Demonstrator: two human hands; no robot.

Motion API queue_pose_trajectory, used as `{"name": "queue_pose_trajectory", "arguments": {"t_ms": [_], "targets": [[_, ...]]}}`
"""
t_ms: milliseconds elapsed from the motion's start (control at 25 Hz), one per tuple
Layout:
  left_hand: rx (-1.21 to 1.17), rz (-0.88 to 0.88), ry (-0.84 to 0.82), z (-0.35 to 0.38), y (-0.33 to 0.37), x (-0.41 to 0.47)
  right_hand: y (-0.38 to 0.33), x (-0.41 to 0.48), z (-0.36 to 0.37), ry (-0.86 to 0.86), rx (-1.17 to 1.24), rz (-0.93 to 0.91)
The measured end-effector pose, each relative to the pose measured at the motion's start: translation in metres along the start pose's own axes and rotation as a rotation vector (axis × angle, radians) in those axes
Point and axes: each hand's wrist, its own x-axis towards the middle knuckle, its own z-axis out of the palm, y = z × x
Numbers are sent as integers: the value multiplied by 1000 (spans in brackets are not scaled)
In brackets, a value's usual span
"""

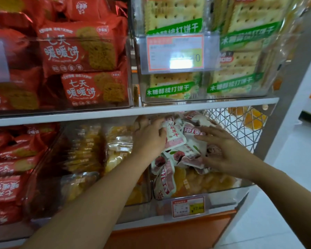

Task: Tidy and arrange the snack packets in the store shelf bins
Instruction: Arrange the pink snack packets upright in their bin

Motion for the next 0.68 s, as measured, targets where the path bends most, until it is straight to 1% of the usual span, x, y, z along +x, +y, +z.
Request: {"name": "queue_pose_trajectory", "arguments": {"t_ms": [40,80,120,160,200,280,320,360,440,560,680], "targets": [[57,78,-63,-1,-1,-4,1,-4,-2,76,36,4],[85,138,-161,-2,-2,-7,3,-11,-6,162,59,14],[108,176,-265,-3,-2,-10,3,-19,-10,205,77,34],[125,192,-339,-4,-4,-11,2,-28,-13,168,105,54],[129,203,-361,-7,-4,-14,-3,-36,-14,57,138,69],[100,243,-339,-12,-5,-19,-13,-46,-6,-227,192,72],[86,270,-327,-15,-6,-24,-17,-48,3,-324,193,73],[86,296,-328,-18,-7,-31,-20,-48,12,-366,165,79],[126,335,-373,-22,-9,-46,-25,-44,29,-340,87,121],[212,388,-452,-25,-11,-59,-35,-40,44,-209,22,192],[220,382,-436,-21,-13,-56,-46,-34,53,-114,-9,252]]}}
